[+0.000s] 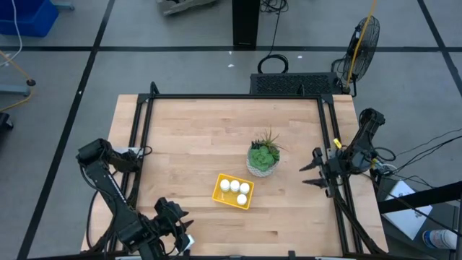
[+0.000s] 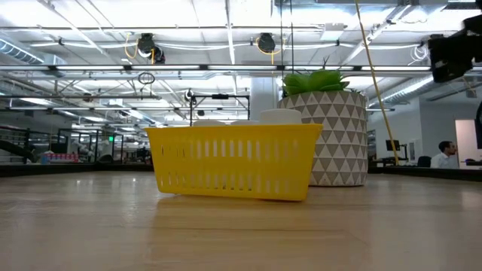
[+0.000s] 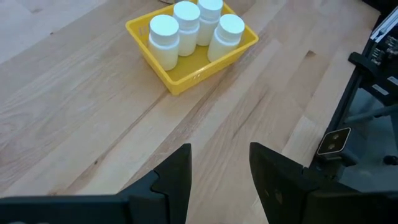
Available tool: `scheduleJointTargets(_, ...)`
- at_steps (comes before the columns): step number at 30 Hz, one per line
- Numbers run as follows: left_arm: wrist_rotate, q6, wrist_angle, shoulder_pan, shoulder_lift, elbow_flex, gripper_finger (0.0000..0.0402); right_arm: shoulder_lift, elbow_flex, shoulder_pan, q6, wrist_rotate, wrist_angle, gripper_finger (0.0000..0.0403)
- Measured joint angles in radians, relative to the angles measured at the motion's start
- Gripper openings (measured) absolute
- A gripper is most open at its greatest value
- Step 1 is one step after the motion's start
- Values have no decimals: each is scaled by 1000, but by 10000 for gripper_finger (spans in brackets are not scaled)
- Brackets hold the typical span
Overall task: Pick and place pill bottles into a basket
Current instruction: Put the white pill bottle into the yellow bin
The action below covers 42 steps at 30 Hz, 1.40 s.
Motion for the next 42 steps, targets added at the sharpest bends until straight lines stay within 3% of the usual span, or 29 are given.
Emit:
scheduleJointTargets(13,-10,-1,0,0,0,0,166,1,-40,0,-20,-485,2,194)
scheduleJointTargets(22,-17,0,3,0,0,0,166,54,-93,0,-1,-483,112,194)
scheduleJointTargets(42,1,99,56,12,0,0,166,66,-94,0,-1,-501,120,194)
